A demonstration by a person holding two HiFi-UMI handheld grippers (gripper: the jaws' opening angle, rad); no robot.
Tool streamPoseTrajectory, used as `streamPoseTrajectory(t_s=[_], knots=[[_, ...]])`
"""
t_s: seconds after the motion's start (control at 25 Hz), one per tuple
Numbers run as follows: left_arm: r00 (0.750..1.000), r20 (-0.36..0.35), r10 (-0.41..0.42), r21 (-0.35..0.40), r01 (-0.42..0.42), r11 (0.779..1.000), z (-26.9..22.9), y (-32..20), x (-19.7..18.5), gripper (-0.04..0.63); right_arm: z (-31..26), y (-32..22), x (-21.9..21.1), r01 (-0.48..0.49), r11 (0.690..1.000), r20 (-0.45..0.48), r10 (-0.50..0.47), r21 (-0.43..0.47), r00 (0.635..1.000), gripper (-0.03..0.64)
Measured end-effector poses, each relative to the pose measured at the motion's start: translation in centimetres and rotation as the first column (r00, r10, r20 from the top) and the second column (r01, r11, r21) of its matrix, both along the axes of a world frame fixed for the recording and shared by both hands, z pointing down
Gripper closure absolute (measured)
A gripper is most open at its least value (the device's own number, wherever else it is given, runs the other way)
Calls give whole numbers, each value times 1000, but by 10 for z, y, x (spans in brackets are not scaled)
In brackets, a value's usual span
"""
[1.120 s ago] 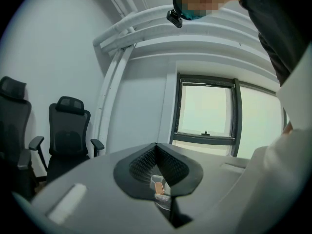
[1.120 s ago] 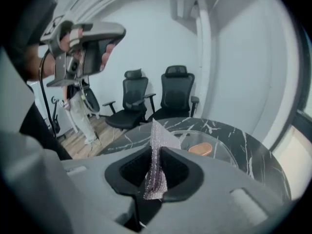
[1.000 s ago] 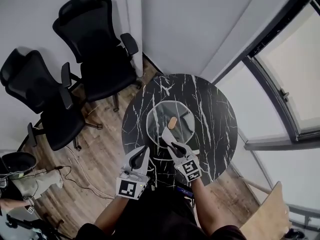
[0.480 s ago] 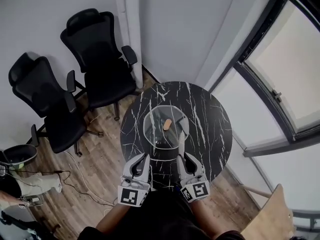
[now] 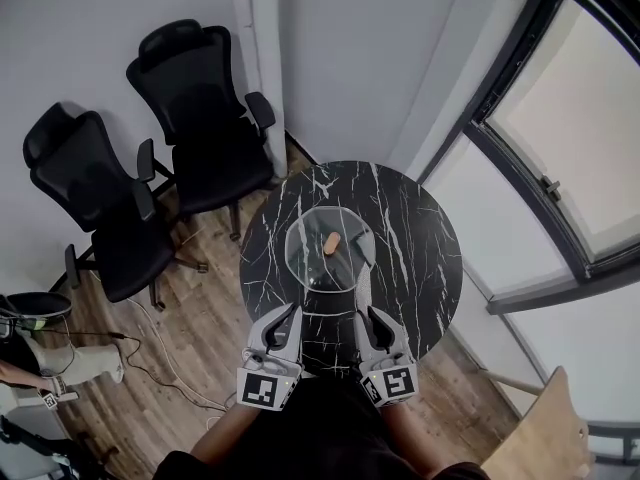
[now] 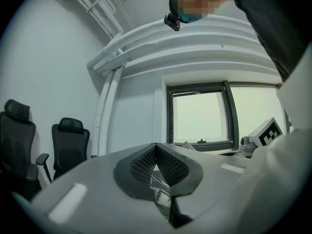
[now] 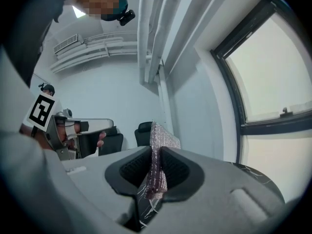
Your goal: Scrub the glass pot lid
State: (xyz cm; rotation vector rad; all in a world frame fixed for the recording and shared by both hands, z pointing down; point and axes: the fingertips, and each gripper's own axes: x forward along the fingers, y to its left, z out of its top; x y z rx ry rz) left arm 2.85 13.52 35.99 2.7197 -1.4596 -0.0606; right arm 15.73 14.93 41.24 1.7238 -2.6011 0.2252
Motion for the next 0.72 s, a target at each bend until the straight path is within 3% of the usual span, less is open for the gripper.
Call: streamPoseTrajectory(t_s=[0.72], knots=[[1000, 4, -1, 3, 1, 1000, 0, 2, 0, 592, -9, 1, -1, 13, 1000, -13, -13, 18, 1000, 548]])
